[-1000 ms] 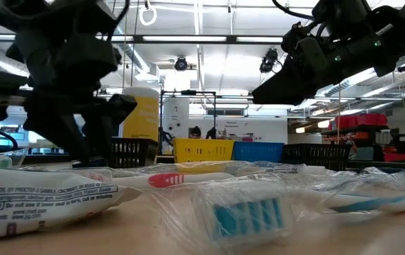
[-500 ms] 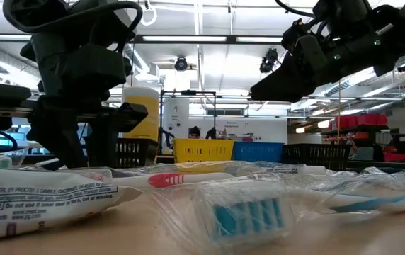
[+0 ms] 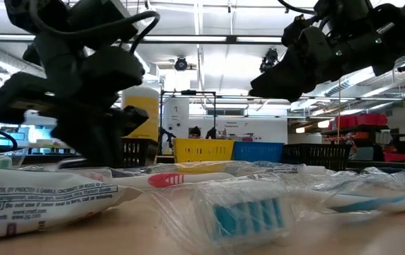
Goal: Pick & Place Travel size toiletries
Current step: Put the blue razor into the yellow basket
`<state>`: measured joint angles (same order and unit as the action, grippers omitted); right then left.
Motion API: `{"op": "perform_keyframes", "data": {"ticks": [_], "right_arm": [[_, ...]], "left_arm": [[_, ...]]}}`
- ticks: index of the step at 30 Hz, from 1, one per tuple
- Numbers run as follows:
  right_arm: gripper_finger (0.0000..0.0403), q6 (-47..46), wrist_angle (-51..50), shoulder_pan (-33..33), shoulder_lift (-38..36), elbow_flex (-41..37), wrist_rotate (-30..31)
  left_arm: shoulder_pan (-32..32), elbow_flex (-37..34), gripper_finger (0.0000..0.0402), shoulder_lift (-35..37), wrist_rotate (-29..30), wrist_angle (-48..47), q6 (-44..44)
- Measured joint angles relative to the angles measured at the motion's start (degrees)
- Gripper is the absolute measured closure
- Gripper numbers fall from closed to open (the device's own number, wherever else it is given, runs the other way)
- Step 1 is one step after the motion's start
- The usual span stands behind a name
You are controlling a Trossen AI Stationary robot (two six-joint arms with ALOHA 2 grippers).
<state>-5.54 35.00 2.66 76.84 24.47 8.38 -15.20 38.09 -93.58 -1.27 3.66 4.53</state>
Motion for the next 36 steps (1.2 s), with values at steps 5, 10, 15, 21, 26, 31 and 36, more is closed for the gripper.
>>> {"op": "perform_keyframes", "data": {"ticks": [5,10,15,21,26,31,36], "right_arm": [[0.0199,0.0,-0.3,0.0,0.0,0.0,0.0],[0.0199,0.0,-0.4,0.0,0.0,0.0,0.0],[0.0199,0.0,0.0,0.0,0.0,0.0,0.0],[0.0199,0.0,1.2,0.0,0.0,0.0,0.0],[0.0199,0.0,2.6,0.0,0.0,0.0,3.8],[0.0199,0.0,2.3,-0.1,0.0,0.0,11.2],[0.0199,0.0,1.7,-0.1,0.0,0.0,11.5]], "left_arm": [[0.0,0.2,0.0349,0.0,4.4,3.7,1.5],[0.0,4.3,0.0347,0.1,9.9,3.4,3.4],[1.6,10.7,0.0358,0.2,15.9,0.2,9.0],[8.7,16.3,0.0348,0.2,17.1,-7.6,18.3],[16.9,17.0,0.0350,0.2,12.4,-8.7,29.5],[24.8,17.0,0.0352,-0.2,2.3,-9.1,44.8],[29.6,17.0,0.0350,-0.2,-3.5,-8.7,55.9]]}}
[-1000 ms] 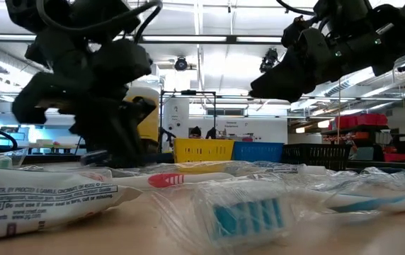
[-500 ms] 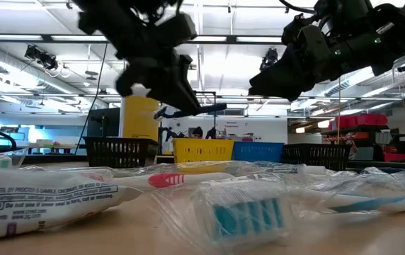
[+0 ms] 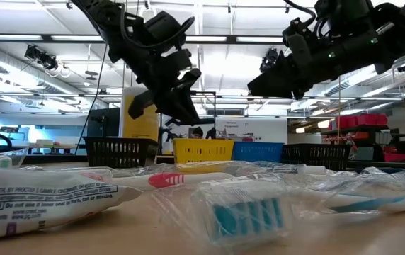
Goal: Pick & Place Travel size toiletries
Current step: Put the blue razor into the yellow basket
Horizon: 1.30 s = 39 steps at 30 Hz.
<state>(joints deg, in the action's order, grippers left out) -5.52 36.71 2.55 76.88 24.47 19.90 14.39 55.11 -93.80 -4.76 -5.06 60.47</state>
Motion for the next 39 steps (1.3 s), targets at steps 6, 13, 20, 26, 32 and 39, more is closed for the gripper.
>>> {"op": "perform_keyframes", "data": {"ticks": [6,13,20,26,32,39], "right_arm": [[0.0199,0.0,1.2,0.0,0.0,0.0,0.0],[0.0199,0.0,1.3,0.0,0.0,0.0,0.0],[0.0199,-1.0,1.7,0.0,0.0,0.0,0.0],[0.0199,-1.7,3.6,0.0,0.0,0.0,-0.5],[0.0199,0.1,5.2,-0.3,0.0,0.0,-0.3],[0.0199,0.2,5.4,-0.5,0.0,0.0,-0.4]], "left_arm": [[2.6,0.0,0.0348,0.0,-4.2,-0.2,1.7],[3.0,0.0,0.0338,-0.1,-6.6,-0.3,0.2],[2.8,0.0,0.0336,-4.1,-8.8,3.1,0.0],[0.6,3.4,0.0336,-8.3,5.8,7.1,4.4],[0.3,8.3,0.0336,-7.8,-2.0,-5.7,6.0],[0.3,8.4,0.0333,-8.7,-2.7,-7.8,8.4]]}}
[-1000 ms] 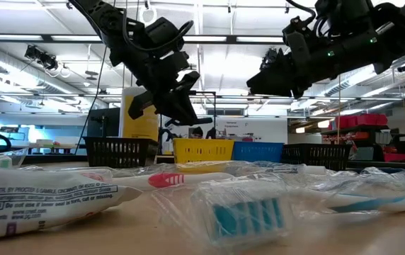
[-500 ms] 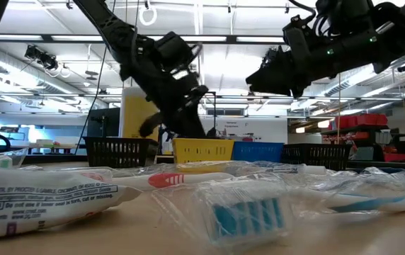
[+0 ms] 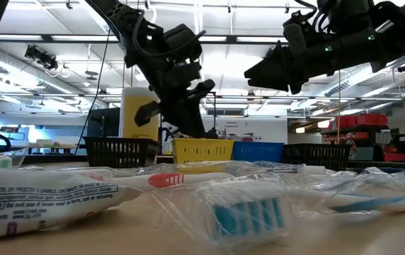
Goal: Pick & Place Travel size toiletries
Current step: Put the blue razor into the yellow basket, then put the silver nail cutter into the blue basket
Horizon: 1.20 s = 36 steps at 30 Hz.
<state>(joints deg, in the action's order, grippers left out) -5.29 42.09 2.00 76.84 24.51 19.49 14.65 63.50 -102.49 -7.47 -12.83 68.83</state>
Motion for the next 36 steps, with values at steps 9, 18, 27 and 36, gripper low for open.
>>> {"op": "perform_keyframes", "data": {"ticks": [9,18,27,36], "right_arm": [[0.0199,8.6,0.5,-0.1,0.0,0.0,0.0],[0.0199,1.1,0.1,0.1,0.0,0.0,-9.3],[0.0199,-5.3,-17.4,4.2,-0.1,7.6,-16.8],[0.0199,-7.8,-49.8,9.7,0.0,21.1,-11.3]], "left_arm": [[-1.9,-0.2,0.0293,-4.8,12.7,0.6,-0.2],[-4.6,2.1,0.0255,-5.1,20.3,3.5,-0.8],[-4.6,8.8,0.0268,-2.0,18.4,-10.0,-8.0],[-2.1,11.1,0.0278,7.5,15.0,-12.6,-25.4]]}}
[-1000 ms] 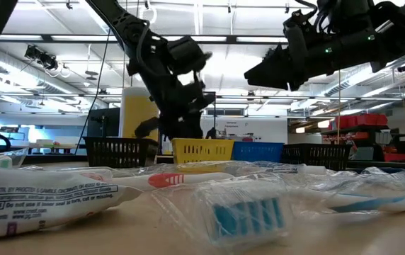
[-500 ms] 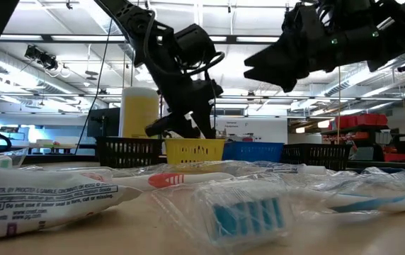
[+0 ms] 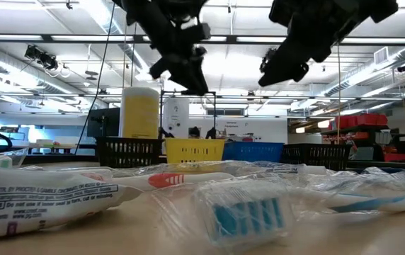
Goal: Pick & Place Travel size toiletries
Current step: Put the silver nail cutter into the blue basket
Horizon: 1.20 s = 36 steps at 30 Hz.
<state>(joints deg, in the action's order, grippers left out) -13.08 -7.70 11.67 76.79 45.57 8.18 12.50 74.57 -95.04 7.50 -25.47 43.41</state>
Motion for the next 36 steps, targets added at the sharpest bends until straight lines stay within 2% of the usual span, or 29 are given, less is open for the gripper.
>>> {"op": "perform_keyframes", "data": {"ticks": [3,7,13,20,23,25,28,32,36], "right_arm": [[0.0199,-0.1,0.7,0.8,0.0,0.2,0.2],[0.0199,-1.7,0.1,1.7,0.0,0.2,0.3],[0.0199,-4.5,-3.0,2.9,0.0,0.1,0.8],[0.0199,-16.8,-13.9,3.7,0.0,0.1,-0.1],[0.0199,-20.7,-20.3,4.4,0.0,0.1,-6.9],[0.0199,-17.8,-24.6,6.0,0.0,0.1,-10.7],[0.0199,-7.4,-26.9,8.8,0.0,-0.3,-11.4],[0.0199,6.2,-25.5,11.3,0.0,-2.1,-8.6],[0.0199,12.4,-25.1,12.0,0.0,-4.0,-6.7]], "left_arm": [[0.9,-0.1,0.0278,3.6,0.2,-2.1,-4.2],[1.5,-0.9,0.0278,8.9,-3.6,-4.3,-9.6],[2.0,-8.4,0.0278,17.5,-9.5,-3.6,-16.9],[0.8,-22.9,0.0278,24.1,-8.9,8.1,-26.5],[-0.2,-27.5,0.0278,24.7,-8.3,13.8,-28.4],[-0.8,-29.8,0.0278,24.8,-8.3,16.2,-28.5],[-1.2,-32.4,0.0278,24.7,-8.2,20.2,-28.2],[-1.2,-33.8,0.0278,24.7,-8.1,22.1,-29.6],[-1.2,-34.1,0.0278,24.7,-8.1,22.4,-30.1]]}}
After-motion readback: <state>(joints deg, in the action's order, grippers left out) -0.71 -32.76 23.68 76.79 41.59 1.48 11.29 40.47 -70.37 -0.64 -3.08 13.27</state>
